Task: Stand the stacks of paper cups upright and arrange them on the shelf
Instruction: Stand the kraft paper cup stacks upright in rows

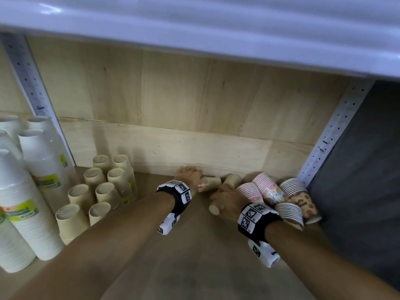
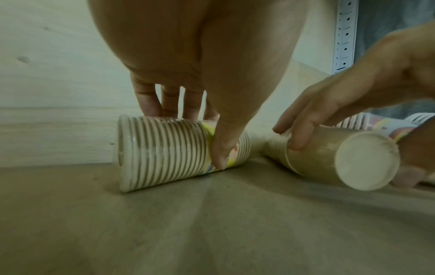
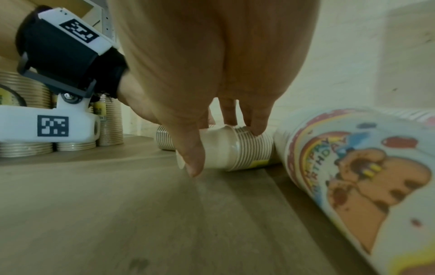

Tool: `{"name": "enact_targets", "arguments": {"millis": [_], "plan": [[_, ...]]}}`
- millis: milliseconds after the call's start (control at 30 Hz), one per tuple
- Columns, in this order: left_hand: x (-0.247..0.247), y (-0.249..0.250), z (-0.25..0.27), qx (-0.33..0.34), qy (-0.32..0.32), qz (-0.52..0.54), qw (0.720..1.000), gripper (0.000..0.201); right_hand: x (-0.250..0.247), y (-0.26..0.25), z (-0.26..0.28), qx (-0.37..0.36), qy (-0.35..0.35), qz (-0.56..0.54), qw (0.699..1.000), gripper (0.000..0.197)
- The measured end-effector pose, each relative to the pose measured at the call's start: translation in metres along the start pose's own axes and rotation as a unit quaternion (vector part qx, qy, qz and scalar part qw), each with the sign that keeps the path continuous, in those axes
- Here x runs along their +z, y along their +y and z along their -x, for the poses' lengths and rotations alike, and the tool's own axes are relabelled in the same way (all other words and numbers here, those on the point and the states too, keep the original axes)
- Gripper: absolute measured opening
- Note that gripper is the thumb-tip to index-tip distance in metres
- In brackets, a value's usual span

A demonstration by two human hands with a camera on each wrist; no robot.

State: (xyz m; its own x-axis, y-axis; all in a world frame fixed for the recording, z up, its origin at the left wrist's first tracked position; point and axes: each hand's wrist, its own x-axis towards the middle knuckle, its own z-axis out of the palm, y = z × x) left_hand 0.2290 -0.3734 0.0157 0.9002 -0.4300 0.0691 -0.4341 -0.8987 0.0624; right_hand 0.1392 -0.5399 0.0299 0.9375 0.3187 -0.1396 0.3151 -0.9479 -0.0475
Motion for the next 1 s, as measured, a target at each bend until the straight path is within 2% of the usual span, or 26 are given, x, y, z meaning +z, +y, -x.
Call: {"name": "enact_targets", "arguments": {"millis": [133,233,300,433,600,700,900,1000], "plan": [[-0.008,0.001,0.008,-0.005,-0.005,0.029,1.0,0.052,-0.011,-0.001,0.004,-0.002,0.037,-0.069,0.997,0.044],[-0.022,0.002,0.015,0.01,0.007,0.104,0.994,0.066,-0.019,-0.002,0.007,0.022,0.101,-0.109,0.989,0.054],[-0.032,0.006,0.019,0.002,-0.007,0.145,0.989,0.072,-0.026,-0.005,0.009,0.039,0.133,-0.12,0.983,0.051],[-0.039,0.011,0.026,-0.04,-0.023,0.196,0.98,0.074,-0.045,-0.016,0.014,0.084,0.176,-0.125,0.973,0.039],[-0.045,0.013,0.041,-0.066,-0.016,0.244,0.967,0.062,-0.062,-0.025,0.028,0.14,0.239,-0.194,0.941,0.031],[-0.045,0.014,0.051,-0.066,-0.014,0.28,0.958,0.065,-0.07,-0.033,0.033,0.174,0.242,-0.223,0.928,0.032],[-0.044,0.017,0.071,-0.055,-0.046,0.336,0.939,0.079,-0.071,-0.046,0.044,0.2,0.22,-0.234,0.926,0.039],[-0.04,0.019,0.081,-0.05,-0.055,0.351,0.933,0.086,-0.071,-0.052,0.053,0.202,0.204,-0.238,0.928,0.035]]}}
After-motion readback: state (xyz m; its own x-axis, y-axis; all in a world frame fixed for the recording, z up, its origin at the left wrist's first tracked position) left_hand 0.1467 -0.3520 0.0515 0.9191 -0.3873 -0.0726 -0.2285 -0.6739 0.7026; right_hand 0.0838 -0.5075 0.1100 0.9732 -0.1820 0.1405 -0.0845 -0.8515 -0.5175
